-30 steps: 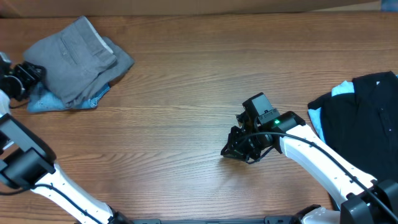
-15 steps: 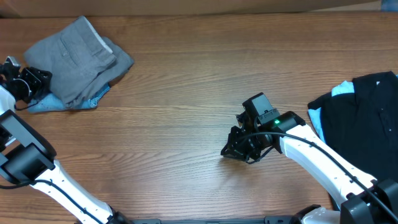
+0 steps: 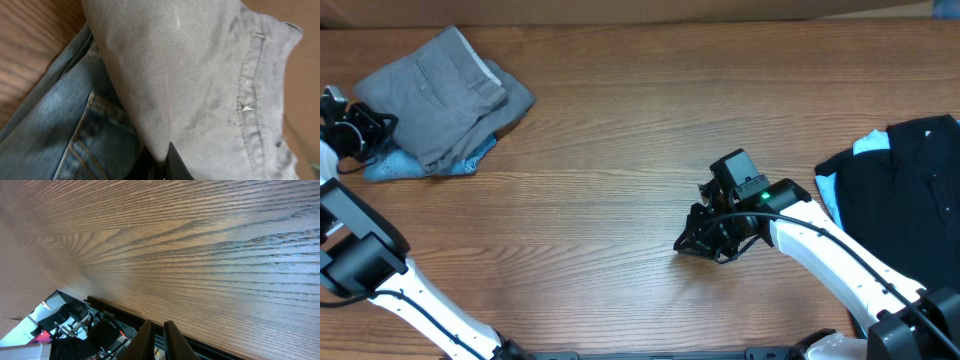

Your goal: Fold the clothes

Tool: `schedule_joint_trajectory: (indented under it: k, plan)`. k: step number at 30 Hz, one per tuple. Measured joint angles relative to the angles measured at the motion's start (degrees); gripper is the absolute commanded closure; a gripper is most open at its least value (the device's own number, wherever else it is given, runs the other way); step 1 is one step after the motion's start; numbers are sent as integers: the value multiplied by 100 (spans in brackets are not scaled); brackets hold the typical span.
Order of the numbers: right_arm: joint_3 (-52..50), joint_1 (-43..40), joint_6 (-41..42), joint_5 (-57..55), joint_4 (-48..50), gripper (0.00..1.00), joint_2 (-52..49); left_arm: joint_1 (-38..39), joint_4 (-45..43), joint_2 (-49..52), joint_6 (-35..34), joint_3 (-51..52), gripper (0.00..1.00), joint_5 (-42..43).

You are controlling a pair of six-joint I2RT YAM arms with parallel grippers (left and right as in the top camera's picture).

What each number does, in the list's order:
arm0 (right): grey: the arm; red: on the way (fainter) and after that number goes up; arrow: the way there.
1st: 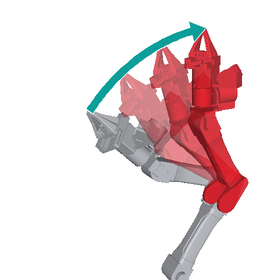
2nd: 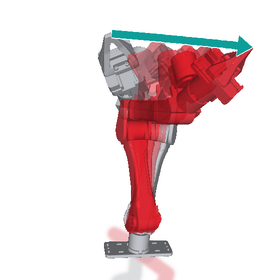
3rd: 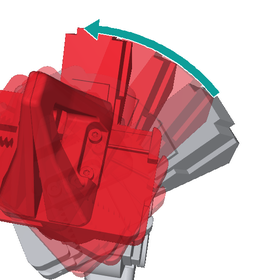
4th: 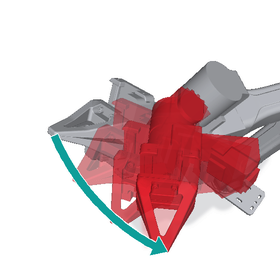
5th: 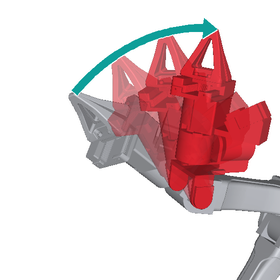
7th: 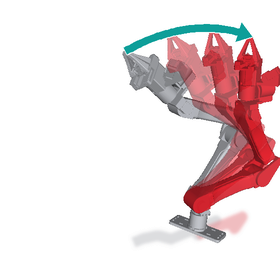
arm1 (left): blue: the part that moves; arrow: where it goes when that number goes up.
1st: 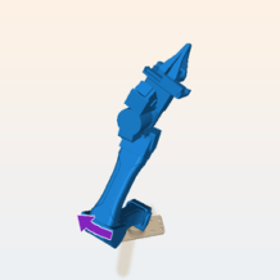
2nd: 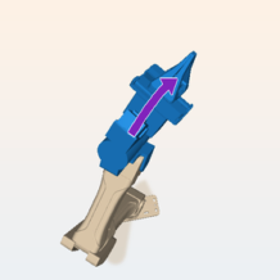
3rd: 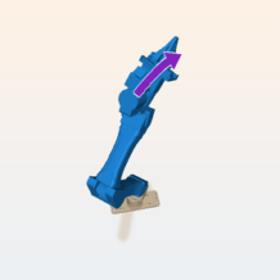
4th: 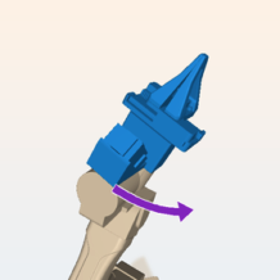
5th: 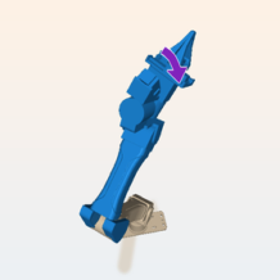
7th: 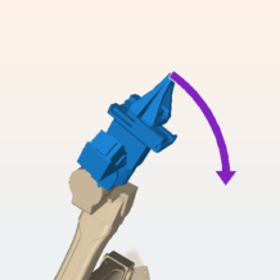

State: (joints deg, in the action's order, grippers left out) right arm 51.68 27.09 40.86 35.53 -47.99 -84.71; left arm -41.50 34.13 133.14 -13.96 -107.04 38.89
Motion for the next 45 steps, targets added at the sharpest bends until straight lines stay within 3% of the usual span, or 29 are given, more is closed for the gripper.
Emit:
schedule_joint_trajectory:
  k: [11, 23, 26, 28, 29, 31, 34, 38, 41, 45]
  plan:
    - [0, 0, -7, 15, 68, 89, 0, -44, 1493, -1093, -98, -85, 95, -831]
    - [0, 0, -105, 22, 85, 89, 0, -20, 2332, -1150, -94, -111, 82, -1808]
    - [0, 0, -125, 22, 92, 89, 0, 31, 2496, -1150, -111, -111, 92, -2159]
    - [0, 0, -140, 24, 105, 89, 0, 81, 2496, -1150, -107, -111, 92, -2269]
    - [0, 0, -146, 22, 118, 89, 0, 122, 2498, -1150, -109, -111, 89, -2312]
    - [0, 0, -151, 22, 155, 89, 0, 234, 2507, -1150, -72, -111, 69, -2363]
    - [0, 0, -162, 22, 153, 89, 0, 428, 2671, -1150, -66, -111, 57, -2485]
    - [0, 0, -173, 22, 98, 89, 0, 664, 3145, -1150, -46, -111, 49, -2889]
    - [0, 0, -192, 24, 92, 89, 0, 693, 3436, -1150, 107, -111, 37, -3064]
    - [0, 0, -234, 22, 111, 89, 0, 590, 3453, -1150, 295, -92, 34, -3128]
